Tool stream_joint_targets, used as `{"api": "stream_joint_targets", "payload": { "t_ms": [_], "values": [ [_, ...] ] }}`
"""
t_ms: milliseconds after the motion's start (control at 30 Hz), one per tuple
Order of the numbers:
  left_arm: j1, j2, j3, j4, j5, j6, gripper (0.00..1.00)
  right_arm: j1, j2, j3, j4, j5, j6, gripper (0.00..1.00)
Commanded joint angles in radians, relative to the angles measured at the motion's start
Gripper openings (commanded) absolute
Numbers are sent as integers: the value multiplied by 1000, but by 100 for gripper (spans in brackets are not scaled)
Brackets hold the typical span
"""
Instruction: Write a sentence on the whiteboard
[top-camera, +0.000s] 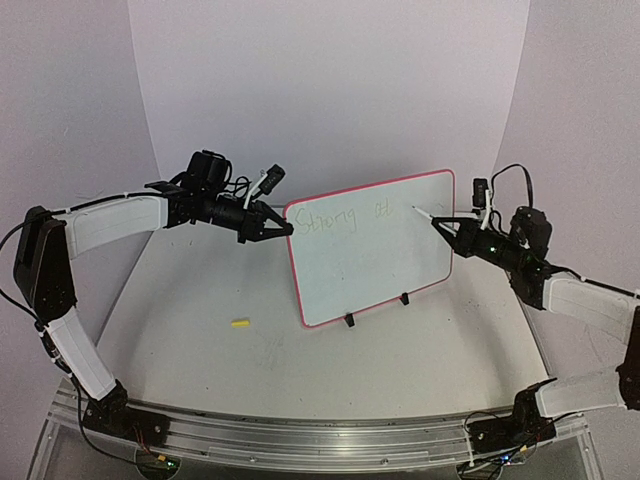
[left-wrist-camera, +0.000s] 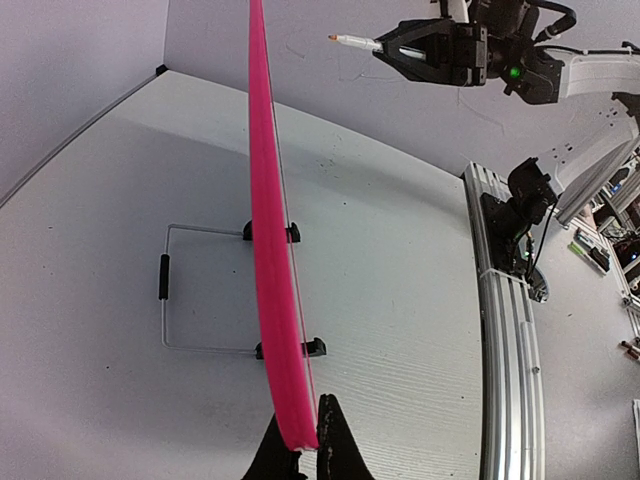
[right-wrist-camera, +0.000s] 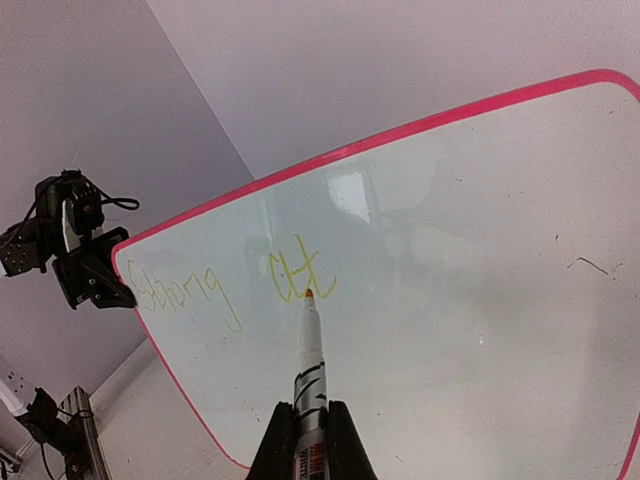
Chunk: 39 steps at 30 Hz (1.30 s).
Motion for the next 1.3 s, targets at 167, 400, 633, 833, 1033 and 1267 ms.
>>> {"api": "stream_joint_targets", "payload": {
  "t_ms": [167,400,633,833,1033,1267],
  "values": [
    [-21,12,6,-55,-32,48,0,-16,95,104,40,-62,-34,0],
    [-21,17,6,-54,-29,48,0,-17,120,147,47,5,-45,0],
    [-21,20,6,-53,-28,48,0,-16,175,193,47,22,-59,0],
    [-22,23,6,-53,-27,47,0,-17,193,212,53,44,-69,0],
    [-22,25,6,-52,-26,48,0,-16,206,225,59,61,-72,0],
    [-23,25,6,-52,-27,47,0,-15,228,225,58,86,-73,0]
  ]
}}
